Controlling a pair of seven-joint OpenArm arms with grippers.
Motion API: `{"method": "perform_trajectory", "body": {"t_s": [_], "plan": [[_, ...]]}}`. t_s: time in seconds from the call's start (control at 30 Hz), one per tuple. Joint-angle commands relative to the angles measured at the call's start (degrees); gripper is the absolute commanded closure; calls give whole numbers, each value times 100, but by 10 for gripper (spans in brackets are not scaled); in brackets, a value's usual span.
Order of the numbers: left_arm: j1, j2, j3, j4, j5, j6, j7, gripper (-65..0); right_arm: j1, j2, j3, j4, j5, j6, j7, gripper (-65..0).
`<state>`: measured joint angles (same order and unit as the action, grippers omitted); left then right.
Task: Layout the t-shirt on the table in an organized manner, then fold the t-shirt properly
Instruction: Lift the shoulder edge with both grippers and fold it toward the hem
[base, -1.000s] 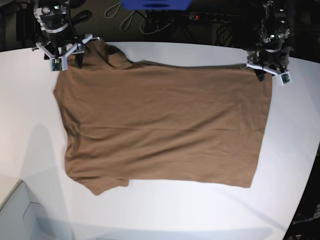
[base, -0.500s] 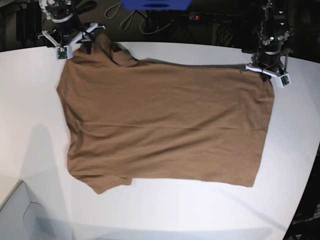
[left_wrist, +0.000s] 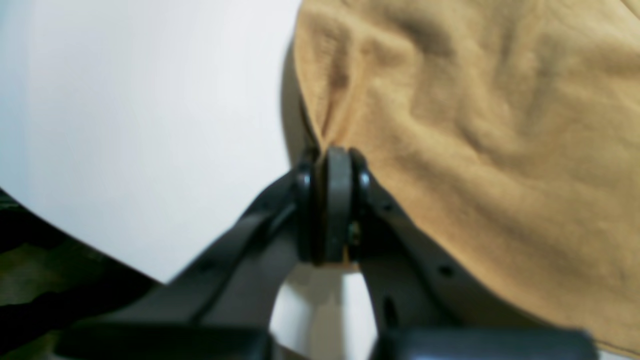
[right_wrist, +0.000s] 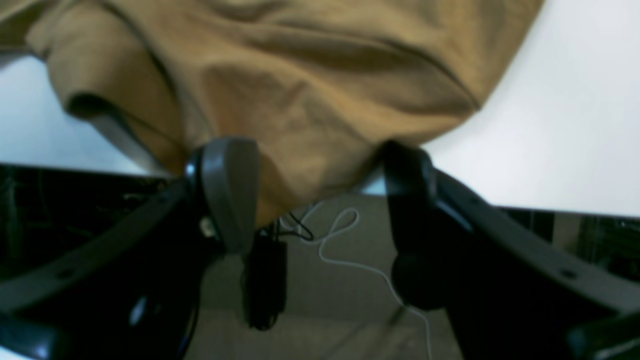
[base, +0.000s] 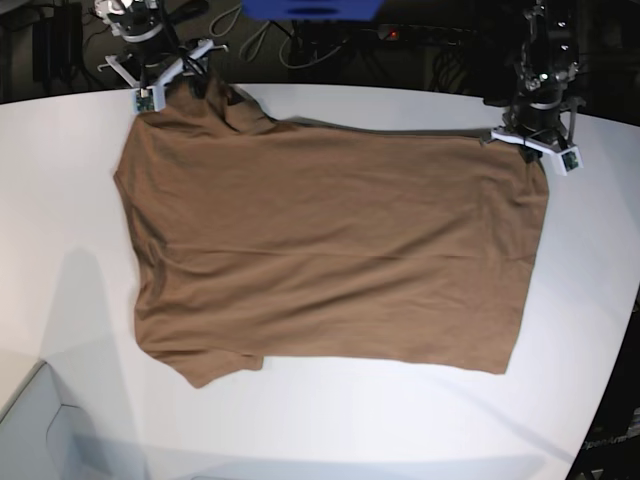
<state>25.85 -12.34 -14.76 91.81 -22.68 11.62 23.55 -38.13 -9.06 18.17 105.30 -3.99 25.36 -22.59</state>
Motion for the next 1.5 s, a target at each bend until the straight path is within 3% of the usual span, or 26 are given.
{"method": "perform_trajectory", "body": {"t_s": [0.0,0.23,0.27,0.67,1.0,1.27,1.47], "plan": [[48,7,21,-25,-102,21,331,0,-51,6,-20,7,60,-18,-40,-340],[48,7,-22,89,-102,12,331,0,63,6,42,24,78,-18,-40,-19],[48,-1,-22,124,-102,21,331,0,81,6,51,24,78,-18,-40,0],[40,-10,-31,977,-102,30,331,0,248,6,358,824,78,-18,-40,0],[-532,-1,-31,863,-102,30,339,0,1110,6,358,789,43,-18,-40,0],[-1059,7,-31,582,-102,38,339,0,2059,233,350,622,43,-18,-928,0],[-1446,51,-31,274,-102,38,339,0,2613,506,350,226,52,-18,-1016,0]]}}
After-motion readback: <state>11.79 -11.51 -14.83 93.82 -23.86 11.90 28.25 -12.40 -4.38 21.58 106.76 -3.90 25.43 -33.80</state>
